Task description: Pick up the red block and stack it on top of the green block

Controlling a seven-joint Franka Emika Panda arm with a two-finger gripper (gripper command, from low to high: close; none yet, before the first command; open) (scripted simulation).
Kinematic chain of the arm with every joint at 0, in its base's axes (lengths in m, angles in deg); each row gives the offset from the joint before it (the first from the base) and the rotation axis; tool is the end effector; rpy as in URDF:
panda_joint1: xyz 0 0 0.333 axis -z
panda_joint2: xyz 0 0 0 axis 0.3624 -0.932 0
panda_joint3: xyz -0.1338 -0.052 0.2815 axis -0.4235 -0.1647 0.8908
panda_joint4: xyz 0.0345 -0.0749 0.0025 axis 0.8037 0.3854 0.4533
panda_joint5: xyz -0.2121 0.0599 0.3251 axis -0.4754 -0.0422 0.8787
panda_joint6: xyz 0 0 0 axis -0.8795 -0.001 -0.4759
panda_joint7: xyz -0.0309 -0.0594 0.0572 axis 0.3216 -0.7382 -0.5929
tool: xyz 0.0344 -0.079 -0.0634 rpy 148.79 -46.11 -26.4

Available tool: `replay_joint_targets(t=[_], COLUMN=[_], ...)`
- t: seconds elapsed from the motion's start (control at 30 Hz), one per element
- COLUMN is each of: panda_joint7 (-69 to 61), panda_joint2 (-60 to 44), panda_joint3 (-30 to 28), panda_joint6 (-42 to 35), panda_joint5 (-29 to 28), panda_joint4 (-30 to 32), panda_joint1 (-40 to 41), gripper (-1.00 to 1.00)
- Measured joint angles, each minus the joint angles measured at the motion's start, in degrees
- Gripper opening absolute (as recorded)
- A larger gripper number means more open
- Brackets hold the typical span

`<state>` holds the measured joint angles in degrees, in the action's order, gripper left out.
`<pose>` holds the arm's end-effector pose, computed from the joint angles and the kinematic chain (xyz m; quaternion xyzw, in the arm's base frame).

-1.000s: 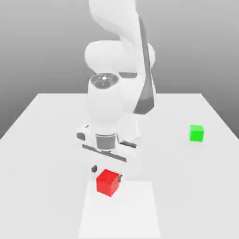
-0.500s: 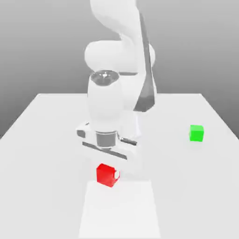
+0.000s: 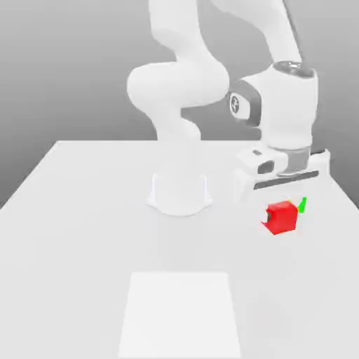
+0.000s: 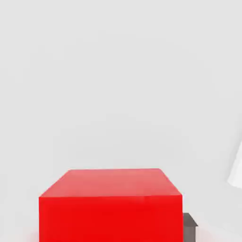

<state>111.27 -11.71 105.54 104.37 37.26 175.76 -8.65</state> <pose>0.2325 0.2403 0.2470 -0.9935 0.1128 0.0014 0.0167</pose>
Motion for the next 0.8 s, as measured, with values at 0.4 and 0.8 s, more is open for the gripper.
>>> replay_joint_targets(t=[0.4,0.8], panda_joint7=[-11.38,-2.23], panda_joint2=[3.06,-9.6], panda_joint3=[13.29,19.3], panda_joint6=[-2.48,9.5], panda_joint5=[6.07,-7.75], panda_joint4=[1.03,0.77], panda_joint1=[-28.06,-19.63], gripper=[-1.0,-1.0])
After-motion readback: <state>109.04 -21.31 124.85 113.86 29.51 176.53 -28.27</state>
